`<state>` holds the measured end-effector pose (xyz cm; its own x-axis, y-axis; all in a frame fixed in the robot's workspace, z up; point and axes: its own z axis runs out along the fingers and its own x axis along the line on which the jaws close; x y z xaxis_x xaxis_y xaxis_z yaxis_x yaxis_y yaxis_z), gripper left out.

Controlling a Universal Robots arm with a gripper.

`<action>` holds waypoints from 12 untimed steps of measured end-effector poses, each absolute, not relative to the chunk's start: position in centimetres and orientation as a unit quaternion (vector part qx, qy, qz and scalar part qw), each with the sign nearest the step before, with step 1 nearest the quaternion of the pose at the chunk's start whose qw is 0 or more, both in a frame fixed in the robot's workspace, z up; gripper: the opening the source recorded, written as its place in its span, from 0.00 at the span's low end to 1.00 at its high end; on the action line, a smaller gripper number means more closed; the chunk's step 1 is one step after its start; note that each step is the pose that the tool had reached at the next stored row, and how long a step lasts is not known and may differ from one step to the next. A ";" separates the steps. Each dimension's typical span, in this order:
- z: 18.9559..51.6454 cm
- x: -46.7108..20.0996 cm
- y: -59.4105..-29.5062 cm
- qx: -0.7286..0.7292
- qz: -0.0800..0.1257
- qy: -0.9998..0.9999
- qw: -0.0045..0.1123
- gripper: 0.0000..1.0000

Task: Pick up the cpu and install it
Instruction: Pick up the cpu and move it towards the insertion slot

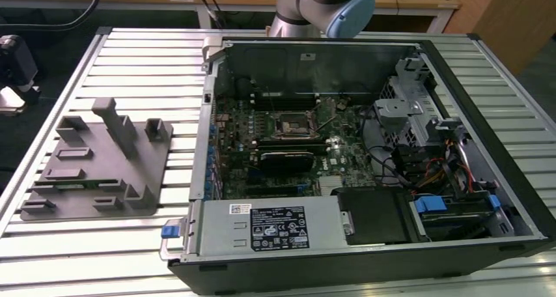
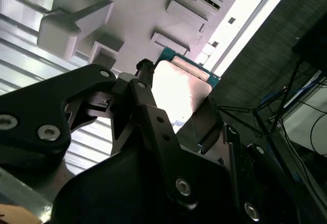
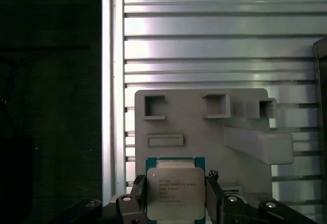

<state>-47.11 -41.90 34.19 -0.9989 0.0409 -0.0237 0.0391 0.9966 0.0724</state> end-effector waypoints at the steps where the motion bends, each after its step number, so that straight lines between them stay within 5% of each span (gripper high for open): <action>1: 34.3 -47.1 -41.9 0.020 0.036 0.999 0.013 0.55; 12: 35.7 -47.1 -41.9 0.020 0.040 0.999 0.012 0.55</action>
